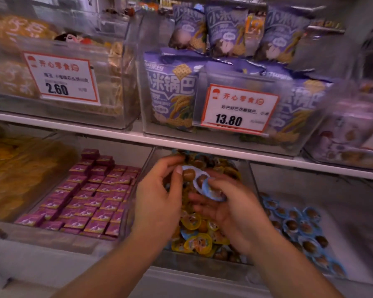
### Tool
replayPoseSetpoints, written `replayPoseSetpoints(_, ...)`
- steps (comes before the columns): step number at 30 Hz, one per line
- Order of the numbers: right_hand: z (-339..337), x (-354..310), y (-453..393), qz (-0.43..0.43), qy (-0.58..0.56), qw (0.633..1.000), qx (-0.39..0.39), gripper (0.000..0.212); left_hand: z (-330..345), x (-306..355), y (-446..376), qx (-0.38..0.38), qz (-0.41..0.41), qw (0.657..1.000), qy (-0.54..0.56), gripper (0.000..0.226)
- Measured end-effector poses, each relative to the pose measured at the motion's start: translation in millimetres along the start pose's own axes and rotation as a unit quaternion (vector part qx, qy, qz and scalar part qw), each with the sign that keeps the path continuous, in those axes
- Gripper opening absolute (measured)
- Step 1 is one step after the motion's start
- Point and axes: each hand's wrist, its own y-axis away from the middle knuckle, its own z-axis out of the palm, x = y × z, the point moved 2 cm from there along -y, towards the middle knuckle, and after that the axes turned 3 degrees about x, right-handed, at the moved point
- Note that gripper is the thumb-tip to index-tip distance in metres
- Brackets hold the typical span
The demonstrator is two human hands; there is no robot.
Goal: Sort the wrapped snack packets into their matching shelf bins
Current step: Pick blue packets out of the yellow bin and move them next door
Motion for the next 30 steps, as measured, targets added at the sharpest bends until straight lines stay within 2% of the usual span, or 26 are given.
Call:
replayPoseSetpoints(1,-3,-1,9,0.059,-0.073,0.995,-0.033,0.024,10,4,8,-0.019,0.012,1.0,-0.002,0.021)
replayPoseSetpoints(3,-14,-5,21,0.081,-0.14,0.985,-0.057,0.032,28,13,23,-0.088,0.052,0.994,-0.036,0.025)
replayPoseSetpoints(5,-29,-11,29,0.048,-0.112,0.992,-0.031,0.037,44,23,38,-0.182,0.096,0.977,-0.061,0.036)
replayPoseSetpoints(7,-49,-18,31,-0.001,-0.059,0.998,0.023,0.036,56,32,50,-0.249,0.091,0.964,-0.002,0.042)
replayPoseSetpoints(10,-85,-35,35,-0.042,-0.007,0.998,0.051,0.024,63,38,54,-0.258,0.036,0.96,0.099,0.039)
replayPoseSetpoints(13,-138,-58,40,-0.063,0.119,0.988,0.079,0.015,63,25,38,-0.254,0.075,0.964,-0.004,0.031)
replayPoseSetpoints(16,-202,-68,44,-0.056,0.356,0.925,0.122,0.016,61,5,23,-0.295,0.108,0.942,-0.118,0.022)
replayPoseSetpoints(20,-254,-61,49,0.031,0.453,0.879,0.146,0.02,61,-10,16,-0.356,0.119,0.907,-0.19,0.022)
replayPoseSetpoints(23,-258,-62,40,-0.047,0.467,0.855,0.22,0.022,61,-11,17,-0.425,0.158,0.862,-0.225,0.049)
replayPoseSetpoints(25,-240,-63,34,-0.126,0.423,0.863,0.246,0.019,61,-13,22,-0.46,0.169,0.828,-0.271,0.065)
replayPoseSetpoints(27,-210,-59,31,-0.204,0.377,0.874,0.229,0.022,60,-16,30,-0.473,0.167,0.809,-0.307,0.074)
replayPoseSetpoints(30,-155,-38,27,-0.265,0.415,0.86,0.132,0.013,62,-21,32,-0.445,0.168,0.825,-0.305,0.055)
